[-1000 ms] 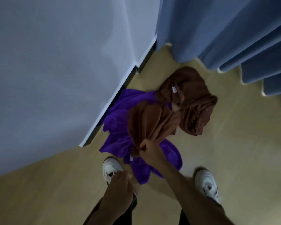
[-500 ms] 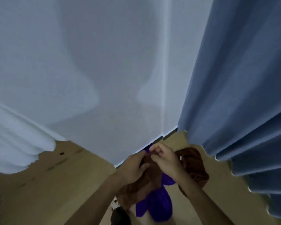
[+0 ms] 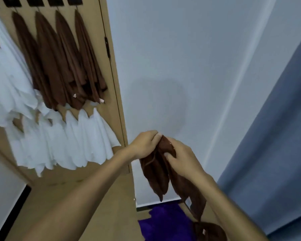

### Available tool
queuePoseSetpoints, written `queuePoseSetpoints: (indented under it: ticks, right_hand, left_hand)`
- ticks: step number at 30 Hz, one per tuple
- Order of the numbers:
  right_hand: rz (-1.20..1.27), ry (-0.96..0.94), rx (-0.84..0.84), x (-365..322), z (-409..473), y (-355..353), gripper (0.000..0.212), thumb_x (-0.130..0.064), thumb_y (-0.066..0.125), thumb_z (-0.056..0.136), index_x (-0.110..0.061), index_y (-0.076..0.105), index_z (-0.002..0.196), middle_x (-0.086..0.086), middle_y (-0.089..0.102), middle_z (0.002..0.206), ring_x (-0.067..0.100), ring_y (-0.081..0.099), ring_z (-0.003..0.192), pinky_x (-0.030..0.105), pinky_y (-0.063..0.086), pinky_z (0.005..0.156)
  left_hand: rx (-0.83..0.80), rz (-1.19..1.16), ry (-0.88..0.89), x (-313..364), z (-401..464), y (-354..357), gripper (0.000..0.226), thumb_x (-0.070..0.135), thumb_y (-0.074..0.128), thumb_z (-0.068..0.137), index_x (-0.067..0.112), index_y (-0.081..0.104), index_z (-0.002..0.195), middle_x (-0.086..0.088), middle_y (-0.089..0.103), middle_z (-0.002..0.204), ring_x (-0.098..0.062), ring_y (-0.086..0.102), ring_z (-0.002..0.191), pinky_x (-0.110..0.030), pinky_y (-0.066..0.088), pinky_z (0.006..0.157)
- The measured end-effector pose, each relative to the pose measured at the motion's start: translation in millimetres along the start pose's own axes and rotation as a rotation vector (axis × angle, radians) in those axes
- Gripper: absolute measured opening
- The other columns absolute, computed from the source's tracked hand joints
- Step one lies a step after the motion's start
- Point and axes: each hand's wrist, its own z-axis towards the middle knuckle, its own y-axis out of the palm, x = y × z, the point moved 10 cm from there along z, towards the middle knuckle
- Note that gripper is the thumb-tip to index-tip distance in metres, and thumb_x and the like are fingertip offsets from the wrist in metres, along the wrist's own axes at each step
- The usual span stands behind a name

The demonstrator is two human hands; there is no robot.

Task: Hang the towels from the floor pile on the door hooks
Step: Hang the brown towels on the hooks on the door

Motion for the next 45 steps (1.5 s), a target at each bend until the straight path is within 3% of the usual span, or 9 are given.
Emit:
queuePoseSetpoints:
  ticks: [7,12,16,20,25,29,31,36,45]
  right_hand:
    - [-0.15,-0.116,0.146,-121.8,48.7,3.4,0.024,-0.009,0.045,0.087,-0.02,0.062,0.1,0.001,0.069,0.097,0.023,0.062,0.09,0.038,0.052,0.079]
    - [-0.065,-0.184,0.098,-201.5,77.0,45.8,0.018,-0.009,0.046,0.087,-0.024,0.055,0.092,-0.002,0.061,0.084,0.019,0.057,0.077,0.037,0.052,0.07]
    - [-0.152,-0.245,0.176,-250.2,88.4,75.9,0.015,-0.013,0.052,0.087,-0.021,0.062,0.093,-0.011,0.046,0.074,0.016,0.049,0.073,0.026,0.037,0.063]
    - [0.213,-0.088,0.075,-271.8,97.8,115.7,0.022,-0.012,0.042,0.094,-0.018,0.063,0.097,0.0,0.064,0.067,0.024,0.066,0.057,0.035,0.056,0.053]
    - [0.679,0.085,-0.147,-298.1,104.6,156.7,0.016,-0.021,0.056,0.092,-0.013,0.069,0.09,0.013,0.068,0.095,0.025,0.07,0.081,0.039,0.059,0.06]
    - [0.513,-0.02,-0.259,-319.5,112.4,158.3,0.02,-0.001,0.058,0.087,-0.019,0.066,0.092,0.004,0.068,0.093,0.007,0.065,0.078,0.019,0.05,0.058]
    - [0.43,-0.1,-0.319,-334.3,112.5,155.9,0.028,0.005,0.058,0.084,-0.02,0.067,0.093,0.0,0.067,0.091,0.003,0.063,0.08,0.013,0.049,0.064]
    - [0.359,-0.236,-0.416,-370.0,110.3,150.9,0.03,0.003,0.065,0.079,-0.022,0.065,0.096,0.0,0.071,0.088,0.015,0.067,0.091,0.034,0.049,0.094]
    - [0.173,-0.209,-0.348,-370.8,122.4,133.6,0.007,-0.022,0.073,0.079,-0.021,0.069,0.085,-0.006,0.066,0.078,0.009,0.06,0.077,0.028,0.046,0.079]
  left_hand:
    - [-0.098,0.103,-0.03,-58.1,-59.4,-112.8,0.044,0.064,0.063,0.074,0.03,0.042,0.094,0.007,0.061,0.078,-0.008,0.057,0.071,-0.026,0.043,0.062]
    - [0.072,0.306,0.119,-83.8,-99.0,-193.7,0.029,0.021,0.055,0.082,0.028,0.037,0.103,0.01,0.051,0.073,-0.017,0.052,0.072,-0.029,0.035,0.061]
    - [0.164,0.274,0.079,-117.0,-125.5,-240.1,0.01,0.019,0.052,0.085,0.024,0.045,0.092,0.009,0.051,0.066,-0.009,0.048,0.067,-0.027,0.03,0.06]
    - [0.184,0.162,-0.009,-142.1,-140.7,-266.4,0.017,0.019,0.056,0.082,0.022,0.04,0.08,0.005,0.052,0.07,-0.014,0.048,0.067,-0.029,0.032,0.056]
    - [0.066,0.079,-0.143,-160.5,-154.2,-270.7,0.031,0.029,0.065,0.081,0.017,0.037,0.071,0.001,0.046,0.075,-0.015,0.046,0.07,-0.027,0.036,0.06]
    - [-0.138,-0.332,-0.251,-162.3,-174.4,-268.7,0.027,0.024,0.064,0.084,0.014,0.045,0.068,-0.004,0.059,0.075,-0.021,0.067,0.077,-0.033,0.057,0.061]
    - [-0.005,-0.287,-0.259,-166.3,-178.3,-296.8,0.012,0.018,0.055,0.087,0.013,0.05,0.077,-0.009,0.064,0.083,-0.024,0.071,0.082,-0.041,0.061,0.066]
    - [0.001,-0.268,-0.14,-159.0,-171.7,-317.0,0.034,0.004,0.049,0.081,0.017,0.056,0.112,-0.003,0.06,0.107,-0.021,0.057,0.099,-0.043,0.048,0.092]
    - [0.054,-0.204,-0.121,-155.0,-159.8,-327.7,0.016,0.014,0.052,0.082,0.022,0.048,0.068,0.007,0.046,0.064,-0.007,0.039,0.058,-0.02,0.031,0.054]
